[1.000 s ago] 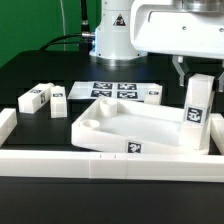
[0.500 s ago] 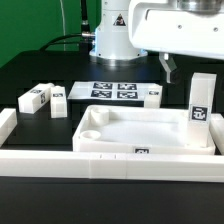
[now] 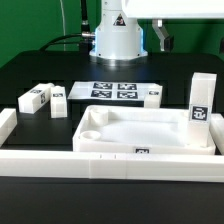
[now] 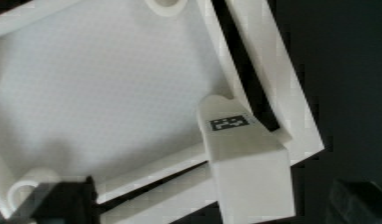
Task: Assemble desk
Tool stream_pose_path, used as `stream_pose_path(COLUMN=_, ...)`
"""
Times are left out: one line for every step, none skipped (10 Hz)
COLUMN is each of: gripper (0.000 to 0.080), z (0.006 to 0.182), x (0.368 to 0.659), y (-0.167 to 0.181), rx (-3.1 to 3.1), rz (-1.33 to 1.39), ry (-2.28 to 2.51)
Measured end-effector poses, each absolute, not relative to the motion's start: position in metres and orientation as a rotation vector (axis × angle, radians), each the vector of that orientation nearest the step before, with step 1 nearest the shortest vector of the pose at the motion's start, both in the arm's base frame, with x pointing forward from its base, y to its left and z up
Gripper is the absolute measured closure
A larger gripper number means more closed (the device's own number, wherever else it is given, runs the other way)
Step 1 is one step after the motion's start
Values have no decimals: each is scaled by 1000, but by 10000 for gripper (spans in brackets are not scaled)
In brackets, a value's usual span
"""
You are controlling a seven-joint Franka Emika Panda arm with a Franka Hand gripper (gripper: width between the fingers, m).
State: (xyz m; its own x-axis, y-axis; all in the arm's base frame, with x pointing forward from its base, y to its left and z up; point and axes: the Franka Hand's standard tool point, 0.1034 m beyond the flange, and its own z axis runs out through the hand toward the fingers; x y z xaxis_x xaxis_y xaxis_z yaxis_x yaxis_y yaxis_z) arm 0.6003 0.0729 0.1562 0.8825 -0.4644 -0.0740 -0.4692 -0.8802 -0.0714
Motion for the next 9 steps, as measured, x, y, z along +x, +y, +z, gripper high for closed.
stream_pose_path(gripper=150, z=156, x=600, y=73, rx=-2963, rz=84, ry=736)
stream_pose_path(gripper=150, z=156, x=600, y=73, rx=-2963, rz=84, ry=736)
stream_pose_path(gripper=150, z=155, x=600, y=73, rx=-2964, rz=85, ry=736)
stream_pose_path(gripper=150, z=155, x=600, y=73, rx=-2964, rz=85, ry=736)
stream_pose_path(gripper=150, z=155, x=599, y=73, rx=-2965, rz=87, ry=731)
stream_pose_path(gripper=150, z=153, x=584, y=73, rx=-3001, rz=67, ry=549)
stream_pose_path(gripper=150, z=149, x=562, y=70, rx=-3027, rz=44, ry=394)
stream_pose_path(gripper=150, z=141, x=547, y=66, rx=-3040, rz=25, ry=306)
stream_pose_path(gripper=150, z=135, x=539, y=62, rx=-3033, rz=35, ry=295)
